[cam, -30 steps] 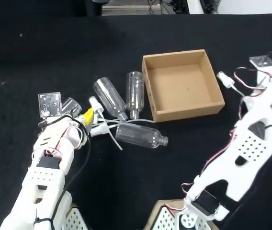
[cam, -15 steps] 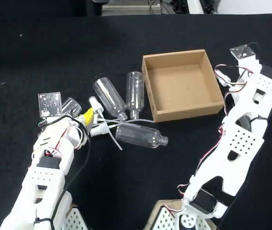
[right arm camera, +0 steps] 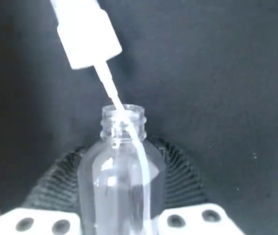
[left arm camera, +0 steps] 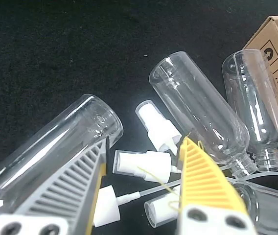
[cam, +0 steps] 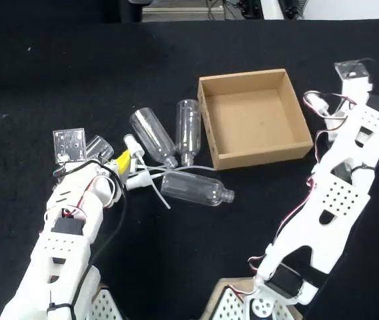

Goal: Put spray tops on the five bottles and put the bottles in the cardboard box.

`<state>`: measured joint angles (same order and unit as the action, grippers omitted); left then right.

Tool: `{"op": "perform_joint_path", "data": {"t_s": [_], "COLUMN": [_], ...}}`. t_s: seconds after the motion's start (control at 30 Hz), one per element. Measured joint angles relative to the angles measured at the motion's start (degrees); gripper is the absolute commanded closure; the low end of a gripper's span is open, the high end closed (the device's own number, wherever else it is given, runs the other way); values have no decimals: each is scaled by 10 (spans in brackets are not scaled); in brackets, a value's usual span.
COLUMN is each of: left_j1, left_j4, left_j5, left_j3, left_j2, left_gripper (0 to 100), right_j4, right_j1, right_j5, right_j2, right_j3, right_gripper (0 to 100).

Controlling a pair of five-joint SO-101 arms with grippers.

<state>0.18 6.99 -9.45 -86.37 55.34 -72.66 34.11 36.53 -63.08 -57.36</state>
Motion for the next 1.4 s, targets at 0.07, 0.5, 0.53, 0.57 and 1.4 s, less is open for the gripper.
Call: {"op": "perform_joint_path", "data": {"t_s": [0.07,0.5,0.53,0.57,1.4], "left_j1": [0,0,0,0,0], "left_j4": [0,0,0,0,0], "left_j5": [0,0,0,0,0], "left_j3": [0,0,0,0,0], "left_j2": [0,0,0,0,0], "left_gripper": [766,766,766,766,766], "right_j4": [11,25,25,25,-154], "right_j1": [6,41,45,47,59], "right_j5": [-15,-105,-113,-120,-211], "right_j2": [-1,-2,-3,-3,-3], "right_j3": [-3,-22,-28,-33,-338], "right_gripper": [988,988,988,988,988]}}
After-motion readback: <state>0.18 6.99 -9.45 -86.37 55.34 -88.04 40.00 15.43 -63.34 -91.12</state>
